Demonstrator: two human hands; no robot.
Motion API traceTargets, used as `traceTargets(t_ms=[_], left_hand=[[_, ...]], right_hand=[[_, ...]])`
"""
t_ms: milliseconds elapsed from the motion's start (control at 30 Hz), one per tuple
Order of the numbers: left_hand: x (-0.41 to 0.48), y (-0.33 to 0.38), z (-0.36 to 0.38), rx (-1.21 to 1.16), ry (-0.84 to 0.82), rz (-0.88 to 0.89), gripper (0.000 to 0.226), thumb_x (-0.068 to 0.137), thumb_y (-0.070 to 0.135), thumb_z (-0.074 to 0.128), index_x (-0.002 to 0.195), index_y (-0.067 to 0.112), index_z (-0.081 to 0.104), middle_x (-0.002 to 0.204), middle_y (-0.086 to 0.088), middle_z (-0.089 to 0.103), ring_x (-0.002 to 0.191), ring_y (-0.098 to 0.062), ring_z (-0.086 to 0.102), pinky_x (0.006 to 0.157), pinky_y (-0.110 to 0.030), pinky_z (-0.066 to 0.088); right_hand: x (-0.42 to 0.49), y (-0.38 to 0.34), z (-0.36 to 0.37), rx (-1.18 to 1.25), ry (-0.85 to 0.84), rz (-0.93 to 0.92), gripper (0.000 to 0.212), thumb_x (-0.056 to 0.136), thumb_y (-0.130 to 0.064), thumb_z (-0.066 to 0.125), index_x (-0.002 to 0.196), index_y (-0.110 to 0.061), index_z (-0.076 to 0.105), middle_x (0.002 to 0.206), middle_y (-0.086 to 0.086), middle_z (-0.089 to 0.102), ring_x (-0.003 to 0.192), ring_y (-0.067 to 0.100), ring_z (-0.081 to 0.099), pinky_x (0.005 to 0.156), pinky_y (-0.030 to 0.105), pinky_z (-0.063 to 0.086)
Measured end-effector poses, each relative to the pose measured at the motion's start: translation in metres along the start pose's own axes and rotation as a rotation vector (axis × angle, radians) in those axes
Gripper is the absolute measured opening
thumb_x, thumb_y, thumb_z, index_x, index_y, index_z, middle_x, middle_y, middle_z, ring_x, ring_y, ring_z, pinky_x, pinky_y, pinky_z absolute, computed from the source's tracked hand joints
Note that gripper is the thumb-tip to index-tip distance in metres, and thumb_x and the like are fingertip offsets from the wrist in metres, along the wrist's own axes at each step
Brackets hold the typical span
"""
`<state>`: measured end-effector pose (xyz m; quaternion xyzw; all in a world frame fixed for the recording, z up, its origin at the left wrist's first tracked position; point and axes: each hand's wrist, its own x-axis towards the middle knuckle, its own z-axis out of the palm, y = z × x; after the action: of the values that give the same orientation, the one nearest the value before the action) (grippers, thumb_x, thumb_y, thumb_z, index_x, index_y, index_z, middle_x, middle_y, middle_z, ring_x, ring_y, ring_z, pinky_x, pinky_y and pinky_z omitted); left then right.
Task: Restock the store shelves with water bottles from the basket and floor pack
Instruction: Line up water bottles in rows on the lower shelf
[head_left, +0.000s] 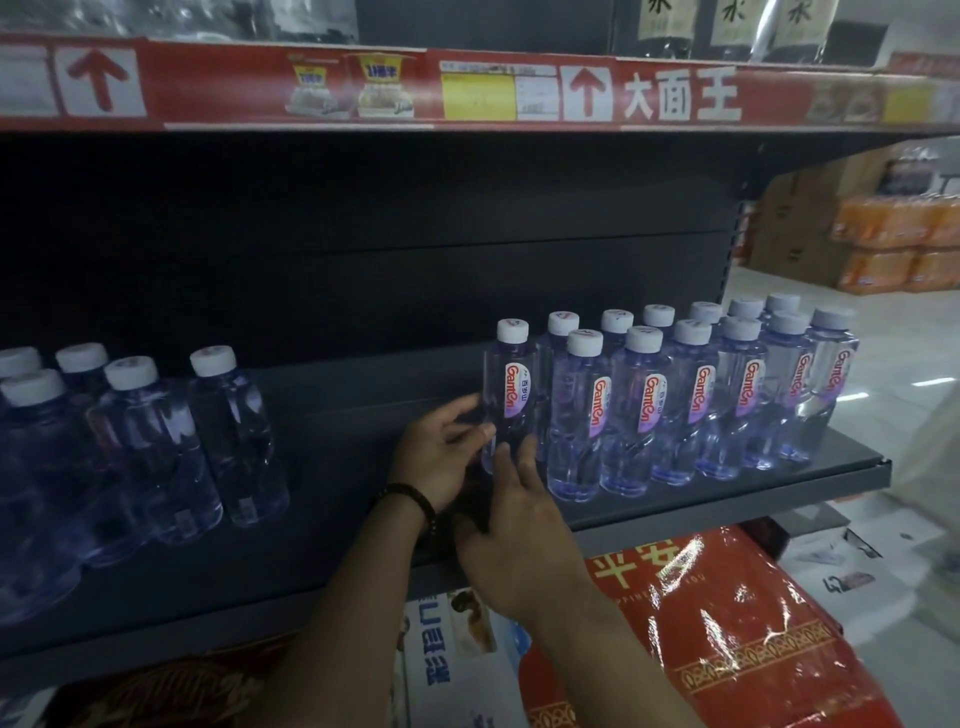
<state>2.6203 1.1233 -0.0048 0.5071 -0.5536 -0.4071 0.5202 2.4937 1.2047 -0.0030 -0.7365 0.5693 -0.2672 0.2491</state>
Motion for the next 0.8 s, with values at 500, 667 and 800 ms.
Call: traceTargets(t_ms=[500,667,800], left_hand=[[-0.042,0.035,-0.045,0.309,0.081,-0.017,0.027,0.105,0.014,0.058,0.119,0.032,0.072,0.110,0.010,0.076,0.099,-0.015,0.075,0.089,-0.045,0.064],[-0.091,0.064,-0.111,0.492,0.154,-0.025,0.027,0.103,0.009,0.054,0.106,0.027,0.074,0.107,0.003,0.077,0.094,-0.020,0.075,0.085,-0.043,0.063],[-0.122,0.061,-0.145,0.491,0.385,-0.017,0.028,0.093,0.022,0.048,0.100,0.034,0.072,0.103,0.003,0.076,0.094,-0.026,0.073,0.086,-0.052,0.062]], right_hand=[[0.002,-0.036,0.001,0.059,0.190,-0.039,0.033,0.094,-0.008,0.060,0.126,-0.016,0.060,0.126,0.008,0.065,0.113,0.025,0.065,0.094,0.041,0.059],[0.001,-0.074,0.029,0.248,0.123,-0.154,0.021,0.093,-0.005,0.062,0.108,-0.017,0.071,0.092,-0.003,0.071,0.082,0.014,0.065,0.067,0.010,0.041],[0.002,-0.094,0.062,0.335,0.013,-0.170,0.021,0.097,-0.009,0.062,0.117,-0.017,0.064,0.099,-0.002,0.066,0.086,0.015,0.059,0.058,0.006,0.040]])
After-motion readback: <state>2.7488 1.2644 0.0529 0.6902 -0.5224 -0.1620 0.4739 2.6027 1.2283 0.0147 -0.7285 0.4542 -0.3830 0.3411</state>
